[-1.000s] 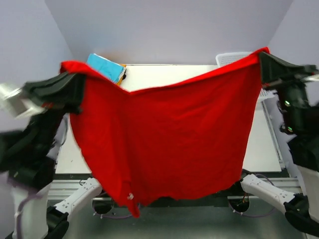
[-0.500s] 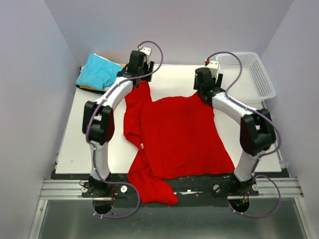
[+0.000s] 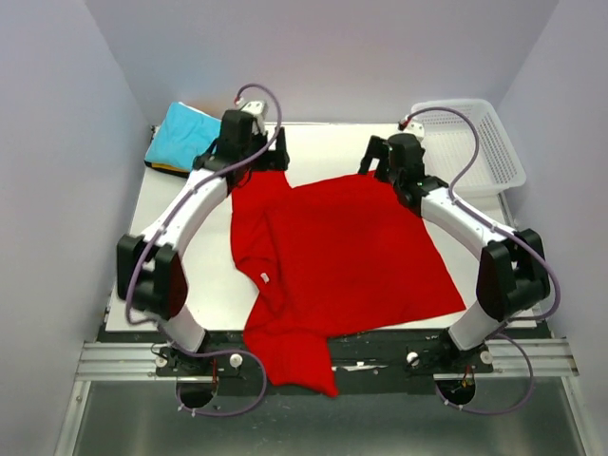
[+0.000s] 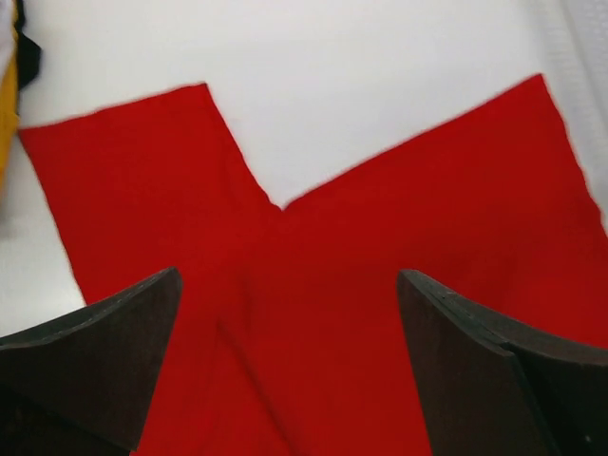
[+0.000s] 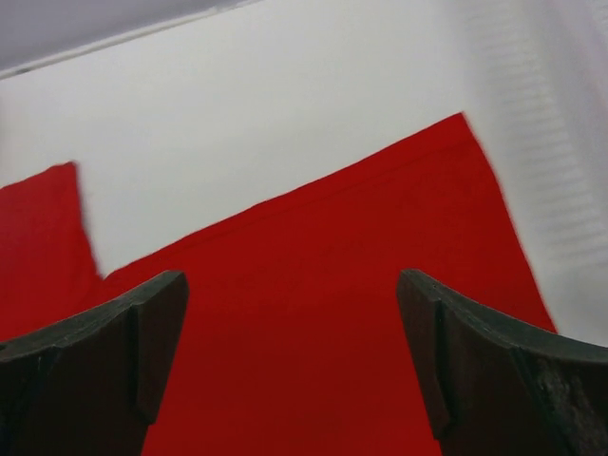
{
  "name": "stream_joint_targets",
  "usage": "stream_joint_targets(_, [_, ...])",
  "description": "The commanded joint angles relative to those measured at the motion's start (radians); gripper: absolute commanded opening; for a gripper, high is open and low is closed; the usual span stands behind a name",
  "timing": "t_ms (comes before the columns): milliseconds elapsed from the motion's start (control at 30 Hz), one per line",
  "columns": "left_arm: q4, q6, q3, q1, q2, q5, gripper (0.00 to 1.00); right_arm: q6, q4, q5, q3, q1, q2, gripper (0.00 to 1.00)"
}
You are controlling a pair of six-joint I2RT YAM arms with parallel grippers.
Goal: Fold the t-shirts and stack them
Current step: Flatten out the tshirt
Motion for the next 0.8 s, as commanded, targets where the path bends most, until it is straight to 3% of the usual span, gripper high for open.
stream_joint_targets(0, [0.166, -0.231, -0.431, -0.02, -0.274, 0.224, 0.99, 0.101, 0.071, -0.349, -0.153, 0.004, -0.062, 1.0])
stream_joint_targets(100, [0.209, -0.319, -0.661, -0.03, -0.396, 0.22, 0.99, 0.123, 0.102, -0.411, -0.231, 0.005, -0.077, 1.0])
stream_joint_targets(267, [0.272, -0.427, -0.827, -0.028, -0.413, 0.157, 0.98, 0.156, 0.114, -0.394, -0.27, 0.004, -0.023, 1.0])
stream_joint_targets(367, [0.277, -0.452, -0.815, -0.018, -0.324, 0.176, 0.99, 0.176, 0.125, -0.379, -0.293, 0.005, 0.002, 1.0])
stream_joint_targets(500, [0.271, -0.48, -0.765, 0.047, -0.192, 0.223, 0.99, 0.194, 0.157, -0.228, -0.317, -0.001, 0.057, 1.0])
stream_joint_targets(767, [0.116, -0.465, -0.593, 0.111, -0.05, 0.183, 0.99, 0.254, 0.159, -0.254, -0.281, -0.067, 0.189, 1.0])
